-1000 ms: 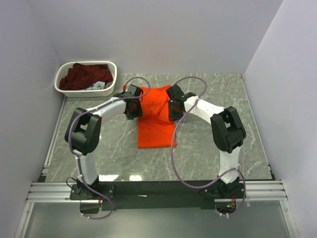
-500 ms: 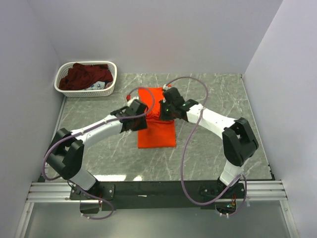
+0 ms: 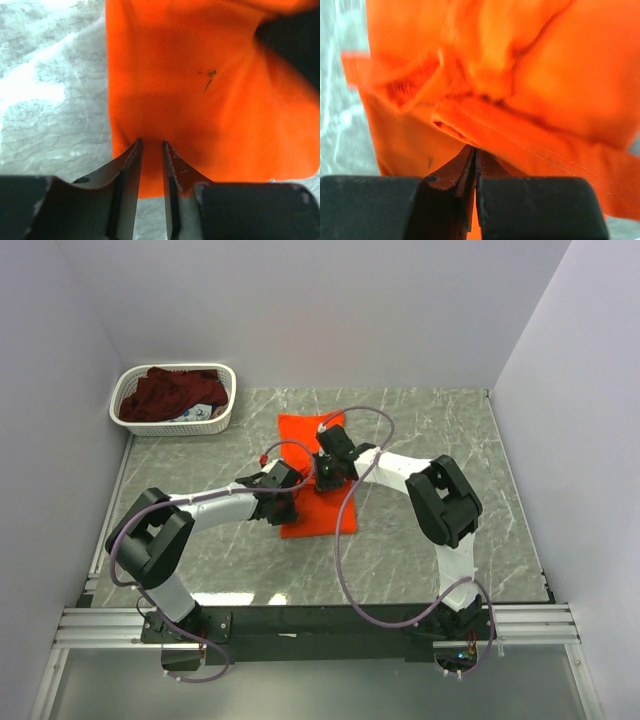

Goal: Fold and stack the t-shirts
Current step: Fold the tshirt

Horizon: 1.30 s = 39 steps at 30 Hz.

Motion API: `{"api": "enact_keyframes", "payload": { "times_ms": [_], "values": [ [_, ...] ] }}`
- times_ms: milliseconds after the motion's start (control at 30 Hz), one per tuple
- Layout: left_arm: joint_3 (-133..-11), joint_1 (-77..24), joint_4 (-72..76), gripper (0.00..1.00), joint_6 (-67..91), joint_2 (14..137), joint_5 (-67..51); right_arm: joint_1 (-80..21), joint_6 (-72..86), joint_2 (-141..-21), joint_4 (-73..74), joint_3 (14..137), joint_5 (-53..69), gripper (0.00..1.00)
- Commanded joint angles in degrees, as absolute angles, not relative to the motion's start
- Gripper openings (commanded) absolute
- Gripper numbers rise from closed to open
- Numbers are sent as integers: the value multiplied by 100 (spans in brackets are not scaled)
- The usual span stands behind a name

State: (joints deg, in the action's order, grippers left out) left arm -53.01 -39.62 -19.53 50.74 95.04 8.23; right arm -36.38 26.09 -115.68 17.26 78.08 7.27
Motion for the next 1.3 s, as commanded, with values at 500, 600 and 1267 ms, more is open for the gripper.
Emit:
{"api": "enact_keyframes", "payload": {
  "times_ms": [500, 600, 1267],
  "values": [
    [-5465, -4087, -2390, 37, 5186, 8895, 940, -2734, 2663, -11260, 1189, 8862, 1704, 23],
    [-5686, -3877, -2216, 40, 5054, 8579, 941, -2619, 2909, -10698, 627, 7807, 2160, 26],
    [-7198, -2286, -510, 25, 3903, 10950, -378, -2075, 2883, -11162, 79, 7145, 3129, 28]
  ]
}}
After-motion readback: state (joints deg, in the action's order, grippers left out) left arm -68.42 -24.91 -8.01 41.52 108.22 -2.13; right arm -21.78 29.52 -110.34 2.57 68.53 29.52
